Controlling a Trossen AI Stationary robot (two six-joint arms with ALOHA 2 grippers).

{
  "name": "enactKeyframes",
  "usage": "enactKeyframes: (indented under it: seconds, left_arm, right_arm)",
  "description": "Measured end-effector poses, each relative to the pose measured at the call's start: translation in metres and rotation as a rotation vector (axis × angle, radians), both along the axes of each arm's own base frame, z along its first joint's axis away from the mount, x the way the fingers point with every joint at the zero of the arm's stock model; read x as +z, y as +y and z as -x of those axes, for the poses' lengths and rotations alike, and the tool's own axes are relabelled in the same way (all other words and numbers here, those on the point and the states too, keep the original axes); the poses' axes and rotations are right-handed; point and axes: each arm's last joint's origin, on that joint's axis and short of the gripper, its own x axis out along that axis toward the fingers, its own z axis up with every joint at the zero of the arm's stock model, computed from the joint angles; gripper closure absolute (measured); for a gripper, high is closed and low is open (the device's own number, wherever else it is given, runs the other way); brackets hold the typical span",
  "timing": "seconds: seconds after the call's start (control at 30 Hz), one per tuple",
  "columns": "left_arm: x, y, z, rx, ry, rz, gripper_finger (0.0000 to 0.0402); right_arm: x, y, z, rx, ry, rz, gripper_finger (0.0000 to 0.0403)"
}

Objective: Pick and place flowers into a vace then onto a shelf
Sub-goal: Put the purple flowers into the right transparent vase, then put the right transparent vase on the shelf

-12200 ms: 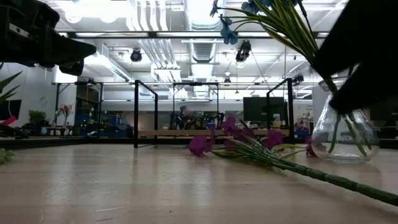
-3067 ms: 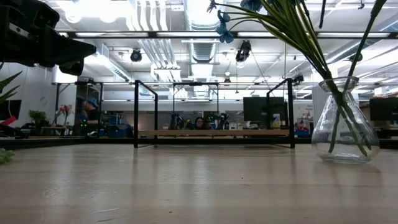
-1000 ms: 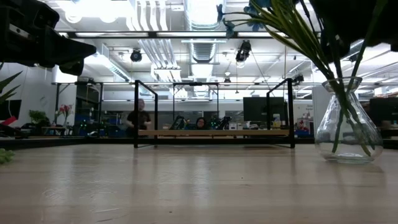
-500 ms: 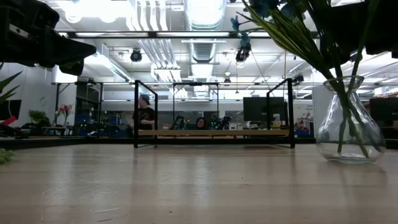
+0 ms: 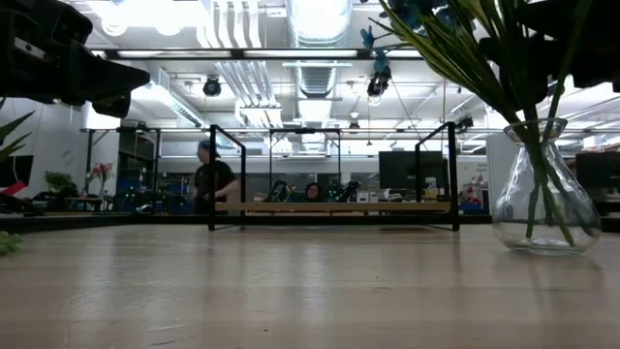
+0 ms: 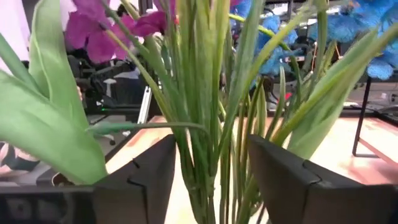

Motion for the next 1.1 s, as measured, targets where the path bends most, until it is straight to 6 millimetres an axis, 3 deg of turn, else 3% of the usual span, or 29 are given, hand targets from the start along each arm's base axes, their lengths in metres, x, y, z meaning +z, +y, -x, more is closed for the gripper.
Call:
enactKeyframes:
  seconds: [0.4,0.77,1.1]
  left_arm:
    - [0.0,0.0,0.0,0.0,0.0,0.0,0.0402]
    - [0.0,0.0,0.0,0.0,0.0,0.0,0.0402]
    - [0.0,0.0,0.0,0.0,0.0,0.0,0.0402]
  right_arm:
    - [0.01,-0.007,0.021,0.057,-0.02,-0.035,0.0192]
    - [0.009,-0.01,0.027,0.07,0.075,-0.072,0.0189]
    - [0.007,-0.007,0.024,0.102,0.129,-0.056,0.0105]
